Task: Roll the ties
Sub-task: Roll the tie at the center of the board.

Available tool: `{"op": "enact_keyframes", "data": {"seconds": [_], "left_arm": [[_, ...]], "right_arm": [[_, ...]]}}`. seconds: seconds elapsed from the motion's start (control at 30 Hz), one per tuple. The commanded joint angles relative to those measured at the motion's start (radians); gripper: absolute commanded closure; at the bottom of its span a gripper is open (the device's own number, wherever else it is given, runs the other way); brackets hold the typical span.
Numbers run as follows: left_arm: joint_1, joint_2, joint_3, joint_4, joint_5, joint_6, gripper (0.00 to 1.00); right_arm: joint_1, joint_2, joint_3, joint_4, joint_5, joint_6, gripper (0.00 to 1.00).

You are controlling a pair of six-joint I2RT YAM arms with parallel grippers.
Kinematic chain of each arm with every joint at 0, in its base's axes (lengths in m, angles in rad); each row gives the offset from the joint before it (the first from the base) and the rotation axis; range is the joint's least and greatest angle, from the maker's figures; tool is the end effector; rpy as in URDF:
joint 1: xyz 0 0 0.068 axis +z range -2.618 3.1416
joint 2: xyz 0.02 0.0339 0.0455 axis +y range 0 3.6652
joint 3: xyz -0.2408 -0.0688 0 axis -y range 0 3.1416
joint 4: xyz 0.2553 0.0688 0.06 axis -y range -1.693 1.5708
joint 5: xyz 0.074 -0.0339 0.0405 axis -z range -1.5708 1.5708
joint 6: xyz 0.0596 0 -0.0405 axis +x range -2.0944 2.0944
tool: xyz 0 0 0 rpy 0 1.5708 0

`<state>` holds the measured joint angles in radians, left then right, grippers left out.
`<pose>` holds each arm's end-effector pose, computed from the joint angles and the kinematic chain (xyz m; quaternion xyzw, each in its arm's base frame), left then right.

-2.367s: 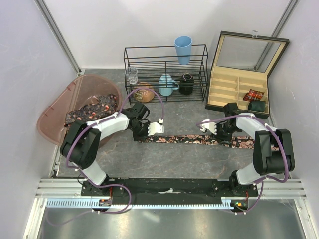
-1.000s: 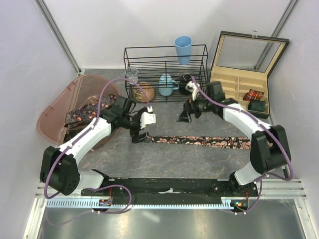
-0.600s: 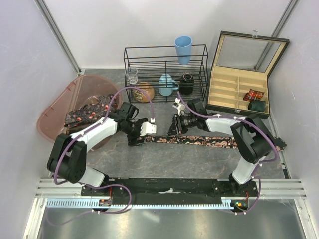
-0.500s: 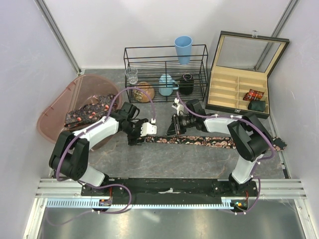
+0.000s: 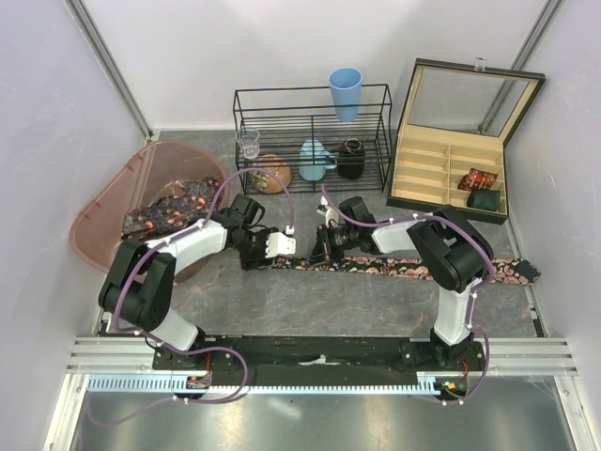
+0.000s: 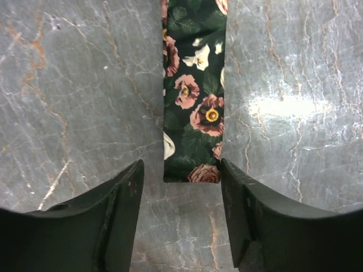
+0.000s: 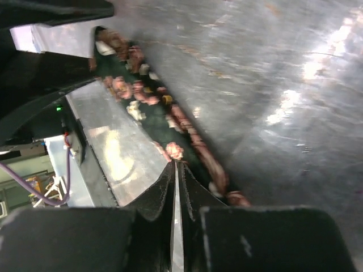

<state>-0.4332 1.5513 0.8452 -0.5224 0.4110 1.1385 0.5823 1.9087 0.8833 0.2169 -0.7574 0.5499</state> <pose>0.2547 -0.1440 0.1131 0.7070 0.6572 -0.1311 0.2259 0.2820 0.2347 0.0687 -0.1515 0.8601 0.4750 0.1076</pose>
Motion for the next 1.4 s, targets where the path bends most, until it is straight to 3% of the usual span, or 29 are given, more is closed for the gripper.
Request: {"op": "enact_keyframes", "data": {"seconds": [0.0,0.1,0.3,0.57,0.73,0.97,1.17,1.37], "left_arm": [[0.004,-0.013,-0.011,0.013,0.009,0.041,0.43],[0.004,-0.037,-0.011,-0.019,0.052,0.063,0.51],[0.002,-0.106,0.020,-0.054,0.136,0.032,0.55],[-0.070,-0.109,0.110,-0.087,0.221,-0.035,0.55],[-0.113,-0.045,0.150,-0.012,0.252,-0.127,0.56],[-0.163,0.055,0.189,0.093,0.255,-0.246,0.57],[-0.165,0.089,0.151,0.107,0.183,-0.221,0.57],[-0.165,0.090,0.127,0.128,0.190,-0.233,0.57]], "right_arm": [[-0.001,0.044,0.039,-0.014,0.053,-0.057,0.89],[-0.002,0.050,0.037,-0.027,0.070,-0.065,0.89],[-0.001,0.059,0.046,-0.050,0.081,-0.074,0.90],[-0.001,0.072,0.066,-0.071,0.079,-0.088,0.89],[-0.001,0.073,0.074,-0.082,0.079,-0.097,0.89],[-0.001,0.059,0.083,-0.088,0.070,-0.105,0.89],[-0.032,0.006,0.092,-0.142,0.038,-0.134,0.87],[-0.067,-0.045,0.092,-0.201,-0.042,-0.152,0.77]]}}
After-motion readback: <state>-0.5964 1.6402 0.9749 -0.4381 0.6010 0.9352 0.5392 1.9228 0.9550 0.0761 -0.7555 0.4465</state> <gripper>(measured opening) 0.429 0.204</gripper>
